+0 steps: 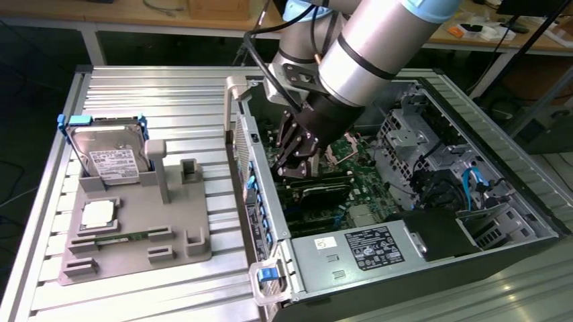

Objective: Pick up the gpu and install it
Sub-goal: 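Press down on the gpu until it lock into place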

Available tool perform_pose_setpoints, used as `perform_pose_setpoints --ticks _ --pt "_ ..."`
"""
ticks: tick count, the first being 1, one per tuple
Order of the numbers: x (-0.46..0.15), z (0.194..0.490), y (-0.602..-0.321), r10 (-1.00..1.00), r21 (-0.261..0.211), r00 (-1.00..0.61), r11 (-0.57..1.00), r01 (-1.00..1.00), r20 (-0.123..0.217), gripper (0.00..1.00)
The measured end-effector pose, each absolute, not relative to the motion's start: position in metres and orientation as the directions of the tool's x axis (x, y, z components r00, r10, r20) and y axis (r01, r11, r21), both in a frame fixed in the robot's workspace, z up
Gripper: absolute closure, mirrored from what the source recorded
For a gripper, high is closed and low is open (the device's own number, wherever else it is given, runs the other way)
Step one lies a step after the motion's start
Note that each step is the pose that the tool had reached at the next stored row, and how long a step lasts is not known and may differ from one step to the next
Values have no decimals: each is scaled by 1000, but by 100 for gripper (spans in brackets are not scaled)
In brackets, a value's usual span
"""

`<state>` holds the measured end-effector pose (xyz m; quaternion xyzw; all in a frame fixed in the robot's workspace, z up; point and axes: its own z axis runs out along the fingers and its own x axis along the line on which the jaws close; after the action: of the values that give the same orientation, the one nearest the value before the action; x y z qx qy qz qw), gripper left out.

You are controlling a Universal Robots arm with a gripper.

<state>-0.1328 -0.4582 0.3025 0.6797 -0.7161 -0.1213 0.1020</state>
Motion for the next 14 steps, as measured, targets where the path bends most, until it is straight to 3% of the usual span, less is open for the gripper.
perform_pose_setpoints --ticks 14 --pt "-137 297 -458 -998 312 -55 46 -949 -19 89"
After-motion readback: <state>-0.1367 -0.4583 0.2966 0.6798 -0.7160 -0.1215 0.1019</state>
